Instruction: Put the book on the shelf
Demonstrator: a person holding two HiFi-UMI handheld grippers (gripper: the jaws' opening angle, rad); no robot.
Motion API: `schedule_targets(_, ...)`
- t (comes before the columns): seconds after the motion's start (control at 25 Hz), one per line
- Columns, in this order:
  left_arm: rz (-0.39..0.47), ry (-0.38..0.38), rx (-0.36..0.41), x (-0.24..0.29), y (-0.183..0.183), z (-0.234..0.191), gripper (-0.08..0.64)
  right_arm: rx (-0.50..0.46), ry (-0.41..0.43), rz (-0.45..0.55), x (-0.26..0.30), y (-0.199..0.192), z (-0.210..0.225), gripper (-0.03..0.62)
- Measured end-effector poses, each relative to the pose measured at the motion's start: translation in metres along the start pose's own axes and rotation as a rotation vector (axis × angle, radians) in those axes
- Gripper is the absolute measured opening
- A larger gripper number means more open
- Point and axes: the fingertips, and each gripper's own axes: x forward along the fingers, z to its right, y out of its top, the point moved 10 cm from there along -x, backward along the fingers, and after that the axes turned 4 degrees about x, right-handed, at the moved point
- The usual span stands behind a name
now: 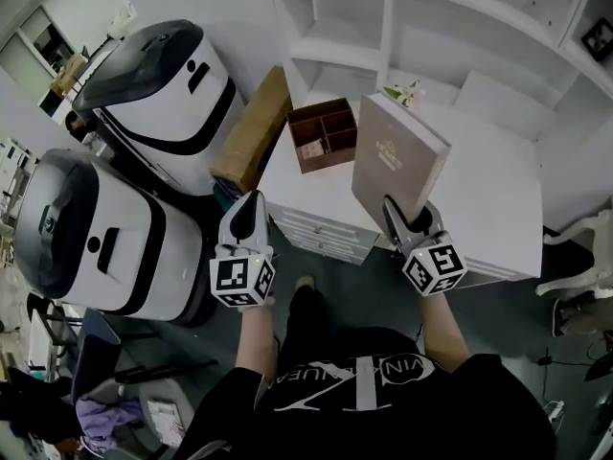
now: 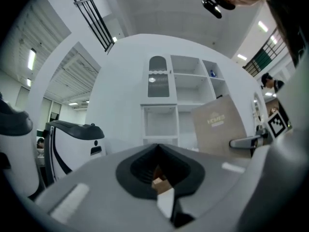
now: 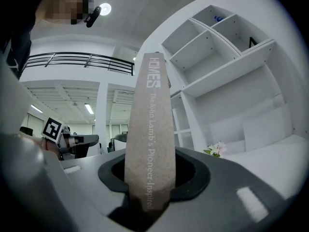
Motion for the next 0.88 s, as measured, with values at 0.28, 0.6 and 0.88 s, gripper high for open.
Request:
schedule_targets(0.28,-0.007,-0.117,0.014,0.075,0.000,-0.043,0.000,0.012,-0.075,0.014,0.067,0.003,-0.001,0.175)
schedule_targets(0.6,-0.018,-0.193,0.002,0.135,-0.008,-0.096,0.000,0.021,-0.168,0.014,0.121,-0.001,-0.011,0.175)
schedule_targets(0.88,-0.025,-0.278,-0.007,0.176,-0.019,-0.124,0.000,0.021,-0.241,0.033,0.156,-0.005,-0.018,0.175)
